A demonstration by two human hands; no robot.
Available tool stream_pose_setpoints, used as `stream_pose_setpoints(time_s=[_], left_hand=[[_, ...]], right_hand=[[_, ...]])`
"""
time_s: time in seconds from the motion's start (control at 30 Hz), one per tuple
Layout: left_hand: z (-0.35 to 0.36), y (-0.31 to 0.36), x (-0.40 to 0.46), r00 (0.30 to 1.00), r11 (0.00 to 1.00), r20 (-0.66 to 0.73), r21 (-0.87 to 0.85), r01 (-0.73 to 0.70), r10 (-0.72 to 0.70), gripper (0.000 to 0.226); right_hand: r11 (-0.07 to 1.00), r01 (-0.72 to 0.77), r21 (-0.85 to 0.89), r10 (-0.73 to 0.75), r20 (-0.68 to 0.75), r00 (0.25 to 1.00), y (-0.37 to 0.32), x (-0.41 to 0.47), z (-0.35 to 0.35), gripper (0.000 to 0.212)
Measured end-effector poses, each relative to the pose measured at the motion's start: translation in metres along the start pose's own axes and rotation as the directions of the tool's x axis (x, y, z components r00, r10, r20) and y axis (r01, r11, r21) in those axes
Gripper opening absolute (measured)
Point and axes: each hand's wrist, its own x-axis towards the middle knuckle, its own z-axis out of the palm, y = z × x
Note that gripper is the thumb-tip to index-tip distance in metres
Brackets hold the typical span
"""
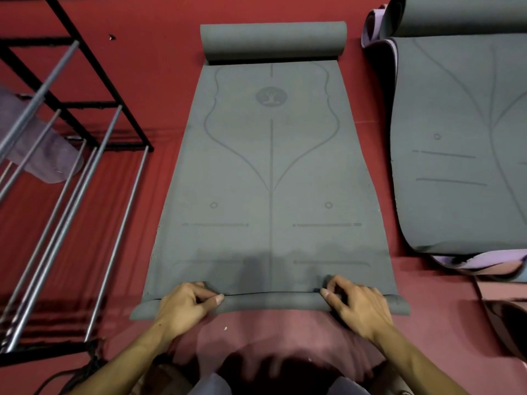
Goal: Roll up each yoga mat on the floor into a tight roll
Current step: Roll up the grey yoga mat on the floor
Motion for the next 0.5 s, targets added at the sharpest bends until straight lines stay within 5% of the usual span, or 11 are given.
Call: stream_pose_setpoints(time_s=[0.13,0.27,0.5], left_hand=[[0.001,-0.005,0.004,0.997,0.997,-0.064,-0.068,0.036,-0.040,0.043],[-0.002,0.002,0.004,0.988,0.997,-0.156,0.071,-0.007,0.018,0.018],[-0.006,0.004,0.015,0.975,0.968,-0.162,0.225,-0.114,0.152,0.036]], right_hand=[[1.000,-0.020,-0.017,0.020,0.002,1.000,-0.002,0.005,0.000,0.042],[0.998,-0.020,-0.064,0.016,-0.050,0.999,0.001,0.008,0.010,0.047],[0.992,-0.074,-0.101,0.059,-0.141,0.988,0.006,0.012,0.024,0.038]])
